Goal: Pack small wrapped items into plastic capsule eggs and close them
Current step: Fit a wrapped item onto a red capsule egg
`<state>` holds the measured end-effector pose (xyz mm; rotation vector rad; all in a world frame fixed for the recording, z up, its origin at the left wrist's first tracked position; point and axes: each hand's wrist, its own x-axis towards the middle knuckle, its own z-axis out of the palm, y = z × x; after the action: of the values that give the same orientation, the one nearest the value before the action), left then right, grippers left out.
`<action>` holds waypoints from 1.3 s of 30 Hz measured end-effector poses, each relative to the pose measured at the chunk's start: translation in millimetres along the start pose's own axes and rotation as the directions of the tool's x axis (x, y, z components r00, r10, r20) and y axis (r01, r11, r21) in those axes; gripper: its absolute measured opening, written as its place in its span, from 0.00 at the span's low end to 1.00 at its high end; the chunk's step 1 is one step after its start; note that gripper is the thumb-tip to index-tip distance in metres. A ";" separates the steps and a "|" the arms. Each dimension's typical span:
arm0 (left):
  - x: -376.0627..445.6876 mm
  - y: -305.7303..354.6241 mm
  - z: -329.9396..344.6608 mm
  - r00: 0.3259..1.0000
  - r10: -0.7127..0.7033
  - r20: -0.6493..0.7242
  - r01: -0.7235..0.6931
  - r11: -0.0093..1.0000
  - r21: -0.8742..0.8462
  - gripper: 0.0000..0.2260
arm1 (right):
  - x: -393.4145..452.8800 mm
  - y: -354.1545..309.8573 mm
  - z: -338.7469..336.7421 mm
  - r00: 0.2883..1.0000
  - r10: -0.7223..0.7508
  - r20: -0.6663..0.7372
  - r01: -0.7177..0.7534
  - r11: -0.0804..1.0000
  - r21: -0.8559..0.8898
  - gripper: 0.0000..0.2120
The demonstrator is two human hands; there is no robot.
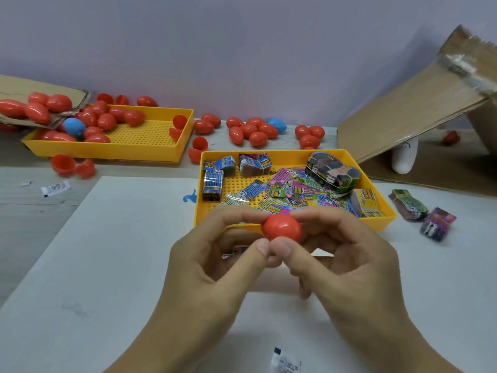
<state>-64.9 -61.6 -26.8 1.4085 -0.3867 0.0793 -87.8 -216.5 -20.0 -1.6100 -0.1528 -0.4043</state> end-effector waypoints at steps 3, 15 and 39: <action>0.1 0.3 -4.2 0.997 -0.071 0.041 0.074 0.996 -0.059 0.13 | -3.4 0.2 2.5 0.985 -0.156 0.076 0.162 0.983 -0.089 0.18; 1.4 1.4 3.6 0.997 0.019 0.075 -0.014 0.997 -0.075 0.23 | 2.2 -2.5 -1.5 0.984 0.177 0.008 -0.176 0.976 0.128 0.15; -0.7 1.4 2.4 0.998 -0.056 0.006 0.057 0.998 -0.011 0.17 | 4.0 -0.6 -1.8 0.980 0.197 0.008 -0.197 0.971 0.138 0.16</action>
<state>-66.4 -63.6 -25.4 1.4076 -0.3513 0.0270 -84.6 -218.9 -17.9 -1.4715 -0.0147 -0.2397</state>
